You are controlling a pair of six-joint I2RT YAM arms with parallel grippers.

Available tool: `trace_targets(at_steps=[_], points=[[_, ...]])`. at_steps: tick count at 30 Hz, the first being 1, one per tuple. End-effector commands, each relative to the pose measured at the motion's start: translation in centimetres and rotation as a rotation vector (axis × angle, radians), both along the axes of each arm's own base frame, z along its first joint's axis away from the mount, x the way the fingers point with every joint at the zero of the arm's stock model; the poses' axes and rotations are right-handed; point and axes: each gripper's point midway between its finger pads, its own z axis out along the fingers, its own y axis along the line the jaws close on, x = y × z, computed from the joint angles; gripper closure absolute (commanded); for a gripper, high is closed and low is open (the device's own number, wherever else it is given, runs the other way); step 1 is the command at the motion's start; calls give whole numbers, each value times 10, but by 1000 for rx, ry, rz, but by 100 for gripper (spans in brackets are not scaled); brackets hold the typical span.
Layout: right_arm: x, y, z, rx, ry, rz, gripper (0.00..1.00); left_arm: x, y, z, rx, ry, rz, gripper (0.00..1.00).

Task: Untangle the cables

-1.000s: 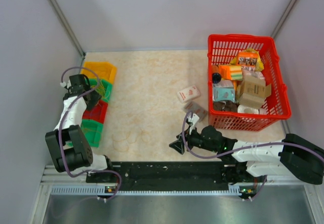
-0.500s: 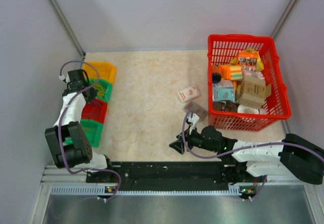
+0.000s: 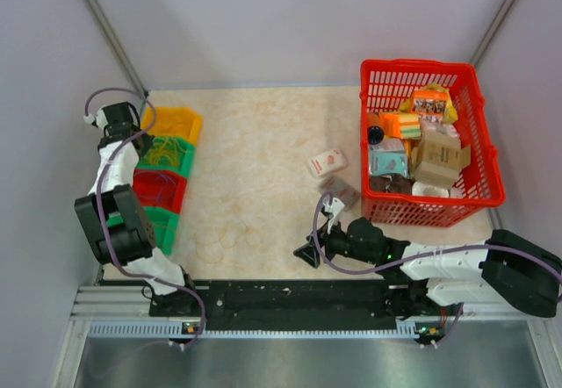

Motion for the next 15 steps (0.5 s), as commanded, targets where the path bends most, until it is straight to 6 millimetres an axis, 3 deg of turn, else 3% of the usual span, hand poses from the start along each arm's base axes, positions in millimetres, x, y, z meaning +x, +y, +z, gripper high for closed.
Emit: trace_targets(at_steps=[1, 5, 8, 10, 12, 15], points=[[5, 13, 22, 55, -31, 0, 33, -1, 18, -19, 3, 48, 68, 100], [5, 12, 21, 54, -32, 2, 33, -6, 34, -29, 3, 96, 114, 100], [4, 11, 21, 56, -31, 1, 33, -8, 33, -25, -41, 119, 125, 100], [5, 12, 22, 59, -33, 1, 33, -13, 31, -15, -49, 117, 140, 84], [4, 12, 21, 55, -30, 1, 33, -20, 30, -4, -53, 92, 164, 53], [4, 11, 21, 56, -31, 1, 33, -35, 16, 24, -49, 23, 133, 25]])
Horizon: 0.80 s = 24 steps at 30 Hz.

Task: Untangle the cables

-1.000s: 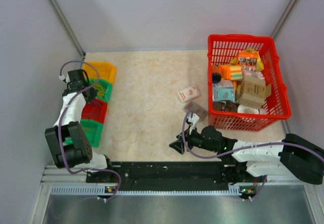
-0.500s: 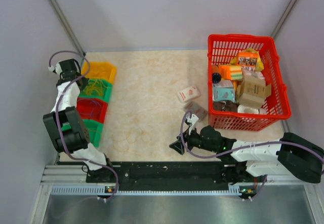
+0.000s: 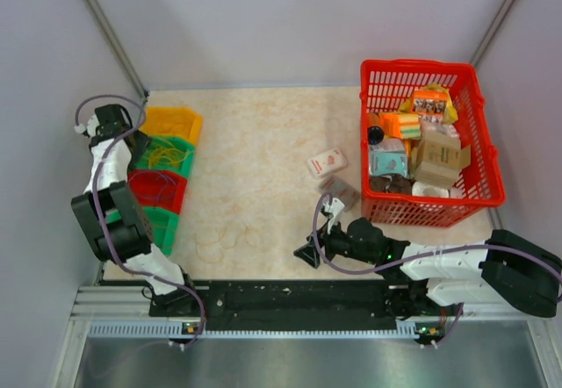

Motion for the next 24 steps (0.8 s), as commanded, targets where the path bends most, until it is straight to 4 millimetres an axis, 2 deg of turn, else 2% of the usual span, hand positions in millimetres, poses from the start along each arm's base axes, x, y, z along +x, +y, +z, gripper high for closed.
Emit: trace_targets(at_steps=[1, 3, 5, 7, 9, 12, 15, 18, 21, 24], points=[[4, 11, 22, 60, -32, -1, 33, -23, -19, 58, 5, -134, -11, 24], [4, 12, 22, 58, -32, 1, 33, -38, -42, 62, -16, -165, -69, 22], [5, 13, 23, 59, -32, 3, 33, -53, -74, 67, -12, -209, -169, 23], [5, 12, 21, 54, -31, 0, 33, -72, -108, 63, 25, -203, -270, 23], [5, 12, 23, 60, -33, 0, 33, -97, -140, 52, 64, -122, -344, 5], [6, 11, 23, 61, -35, -5, 33, -143, -180, 28, 29, 13, -436, 2], [5, 12, 23, 65, -37, -2, 33, -187, -197, 4, -40, 100, -461, 2], [5, 11, 25, 73, -41, -2, 33, -217, -222, -15, -166, 125, -467, 2], [3, 10, 25, 79, -42, 3, 33, -239, -252, -38, -241, 165, -521, 1], [3, 9, 26, 84, -45, 3, 33, -254, -261, -56, -164, 250, -555, 2]])
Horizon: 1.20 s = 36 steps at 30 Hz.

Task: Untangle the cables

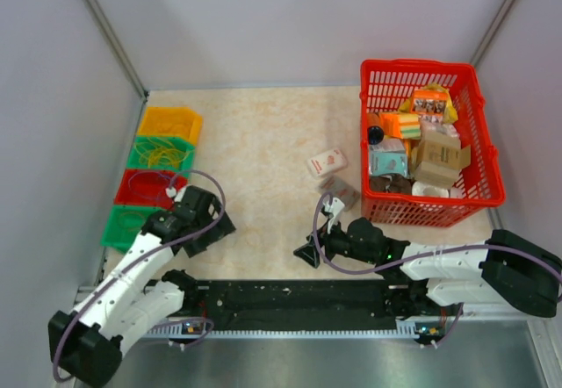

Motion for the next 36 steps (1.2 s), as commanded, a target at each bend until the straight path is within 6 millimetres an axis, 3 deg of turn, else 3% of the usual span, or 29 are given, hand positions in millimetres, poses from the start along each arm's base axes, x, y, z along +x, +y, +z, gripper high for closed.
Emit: trace_targets(at_steps=[1, 4, 7, 12, 17, 22, 30, 35, 36], points=[[1, 8, 25, 81, -41, 6, 33, -21, -12, -21, 66, 100, 32, 2], [1, 6, 27, 93, -45, 1, 33, -29, -8, -36, 137, 184, 70, 2], [1, 4, 27, 101, -46, -6, 33, -21, -15, -46, 116, 174, 81, 8], [1, 3, 27, 103, -45, -7, 33, -7, -22, -53, 108, 163, 121, 34], [0, 2, 28, 107, -46, -8, 33, -8, -18, -65, 138, 188, 143, 37], [1, 3, 26, 102, -44, -10, 33, -4, -14, -63, 153, 153, 159, 43], [2, 4, 26, 99, -42, -10, 33, -3, -16, -67, 137, 148, 174, 63], [2, 4, 25, 96, -39, -10, 33, 1, -14, -65, 145, 126, 164, 80], [2, 4, 25, 94, -39, -12, 33, 2, -15, -63, 147, 122, 161, 87]])
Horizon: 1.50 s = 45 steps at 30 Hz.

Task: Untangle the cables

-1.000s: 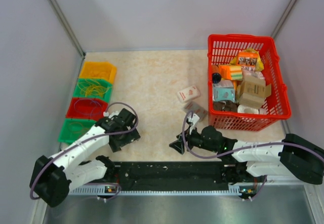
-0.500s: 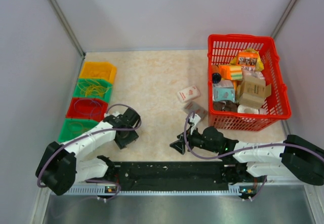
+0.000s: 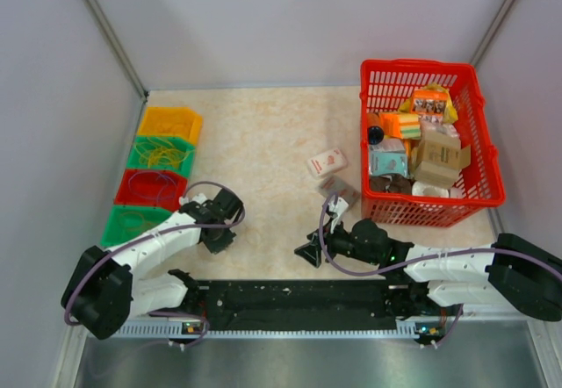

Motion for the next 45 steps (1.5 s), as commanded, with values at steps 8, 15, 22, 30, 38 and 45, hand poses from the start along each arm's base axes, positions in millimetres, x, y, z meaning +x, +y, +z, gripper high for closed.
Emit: trace_targets(at_steps=[8, 15, 22, 30, 38, 45], points=[[2, 8, 14, 46, -19, -1, 33, 68, -25, 62, -65, -265, -127, 100], [3, 8, 14, 44, -20, -2, 33, 164, 2, 177, -24, -535, -313, 100], [3, 8, 14, 42, -18, -4, 33, 232, 92, 234, 270, -634, -351, 100], [3, 9, 16, 51, -24, 1, 33, 268, 198, 160, 237, -483, -190, 100], [-1, 5, 19, 76, -39, 13, 33, 289, 247, 117, 350, -309, -162, 100], [-2, 5, 19, 78, -39, 16, 33, 293, 256, 89, 338, -216, -157, 100]])
